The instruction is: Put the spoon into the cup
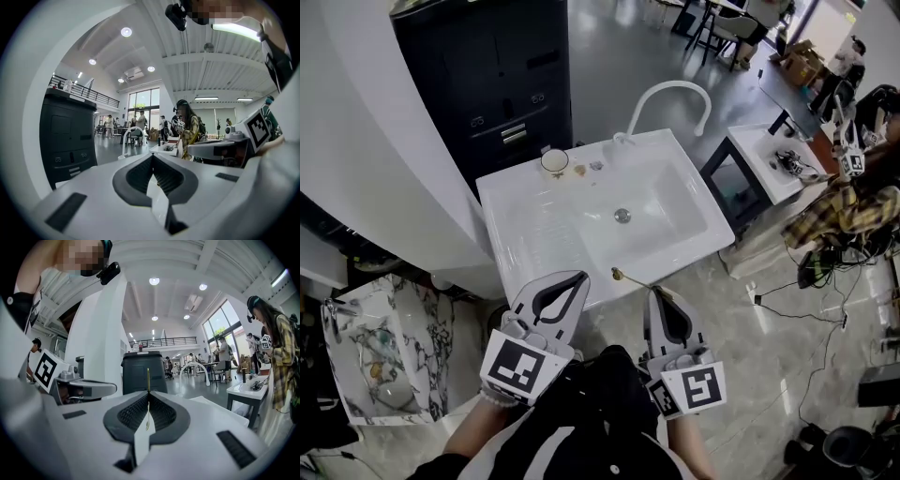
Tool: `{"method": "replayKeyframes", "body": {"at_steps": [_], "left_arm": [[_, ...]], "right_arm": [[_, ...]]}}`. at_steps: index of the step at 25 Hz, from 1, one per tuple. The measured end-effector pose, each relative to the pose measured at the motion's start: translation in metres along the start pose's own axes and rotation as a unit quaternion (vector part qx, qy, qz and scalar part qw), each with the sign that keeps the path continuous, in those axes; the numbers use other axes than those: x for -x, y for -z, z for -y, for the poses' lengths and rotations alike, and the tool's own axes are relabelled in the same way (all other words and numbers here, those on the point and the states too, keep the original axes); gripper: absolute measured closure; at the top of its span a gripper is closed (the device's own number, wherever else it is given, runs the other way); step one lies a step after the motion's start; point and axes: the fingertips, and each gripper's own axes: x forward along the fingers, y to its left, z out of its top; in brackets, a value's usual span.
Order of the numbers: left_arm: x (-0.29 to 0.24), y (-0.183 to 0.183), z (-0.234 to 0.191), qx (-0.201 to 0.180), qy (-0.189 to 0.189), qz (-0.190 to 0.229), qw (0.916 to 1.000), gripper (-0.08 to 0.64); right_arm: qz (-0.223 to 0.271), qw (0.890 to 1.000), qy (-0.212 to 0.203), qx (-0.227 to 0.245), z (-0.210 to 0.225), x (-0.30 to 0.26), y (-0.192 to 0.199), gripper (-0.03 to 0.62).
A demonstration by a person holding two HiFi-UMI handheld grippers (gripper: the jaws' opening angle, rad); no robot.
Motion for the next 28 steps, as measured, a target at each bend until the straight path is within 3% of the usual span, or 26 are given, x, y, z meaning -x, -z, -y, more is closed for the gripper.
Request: {"method": "replayKeyframes", "body": {"at_steps": [17, 28], "left_arm": [[-0.021, -0.004, -0.039, 0.002, -0.064, -0.001, 0.998, 0.56], [-0.048, -0.012, -0.074, 0.017, -0.133, 0.0, 0.991, 0.56]], "right_arm": [[-0.018, 0.997, -0.069, 0.004, 0.011, -0.059, 0.0, 0.583], [-0.025, 0.991, -0.135, 0.011, 0.031, -0.117, -0.011, 0.583]]}}
